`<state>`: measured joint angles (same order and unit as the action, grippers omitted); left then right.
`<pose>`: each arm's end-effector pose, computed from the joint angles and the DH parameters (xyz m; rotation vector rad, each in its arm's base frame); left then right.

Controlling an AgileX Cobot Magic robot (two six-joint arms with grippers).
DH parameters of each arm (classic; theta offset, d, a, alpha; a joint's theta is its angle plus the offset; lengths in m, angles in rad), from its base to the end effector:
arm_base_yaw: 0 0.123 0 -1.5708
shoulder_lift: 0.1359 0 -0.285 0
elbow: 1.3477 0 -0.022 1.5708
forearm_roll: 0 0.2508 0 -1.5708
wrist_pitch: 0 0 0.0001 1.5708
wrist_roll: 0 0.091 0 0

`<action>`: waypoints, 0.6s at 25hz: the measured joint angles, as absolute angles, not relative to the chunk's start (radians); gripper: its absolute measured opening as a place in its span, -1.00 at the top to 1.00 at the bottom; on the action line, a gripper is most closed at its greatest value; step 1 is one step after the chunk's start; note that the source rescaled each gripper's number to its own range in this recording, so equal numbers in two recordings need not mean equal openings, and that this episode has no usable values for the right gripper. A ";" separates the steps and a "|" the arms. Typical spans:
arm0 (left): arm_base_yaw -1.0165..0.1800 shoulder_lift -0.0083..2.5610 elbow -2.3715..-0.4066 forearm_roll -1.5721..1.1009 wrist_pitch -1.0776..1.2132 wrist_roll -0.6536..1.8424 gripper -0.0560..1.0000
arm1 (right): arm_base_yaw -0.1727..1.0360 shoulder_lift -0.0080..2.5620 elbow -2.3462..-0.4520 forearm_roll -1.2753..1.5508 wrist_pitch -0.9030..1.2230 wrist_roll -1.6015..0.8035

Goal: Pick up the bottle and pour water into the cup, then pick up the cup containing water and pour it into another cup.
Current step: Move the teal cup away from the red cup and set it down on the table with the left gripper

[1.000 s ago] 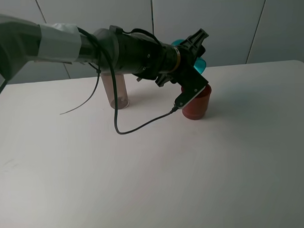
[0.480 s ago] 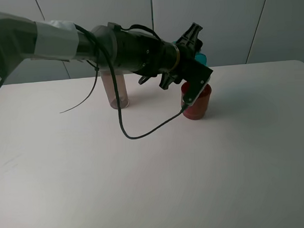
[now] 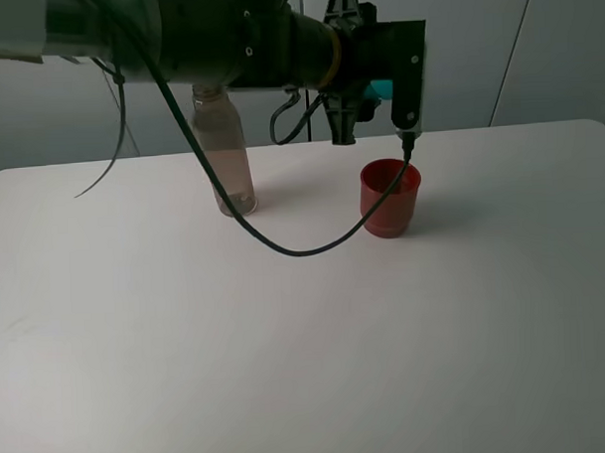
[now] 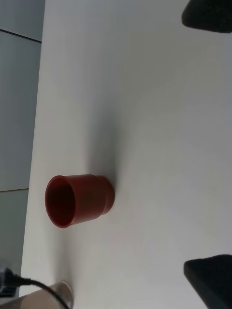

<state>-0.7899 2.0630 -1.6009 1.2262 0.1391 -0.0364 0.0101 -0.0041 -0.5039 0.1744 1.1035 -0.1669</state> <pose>0.3543 -0.3405 0.2452 1.6300 1.1757 0.3851 -0.0086 0.0140 0.2759 -0.1961 2.0589 0.1135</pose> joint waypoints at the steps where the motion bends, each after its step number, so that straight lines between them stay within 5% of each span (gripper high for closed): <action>1: -0.786 2.042 -1.570 1.190 0.120 -0.047 0.64 | 0.010 -0.004 -0.504 0.174 1.104 -0.167; 8: -0.721 1.880 -1.323 1.113 -0.111 -0.288 0.64 | 0.010 -0.004 -0.504 0.174 1.104 -0.167; 15: -0.612 1.829 -1.183 1.304 -0.466 -0.691 0.64 | 0.010 -0.004 -0.504 0.174 1.104 -0.167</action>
<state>-0.6115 1.8295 -1.1826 1.3041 -0.4659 -0.6912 0.0101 -0.0041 -0.5039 0.1744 1.1035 -0.1669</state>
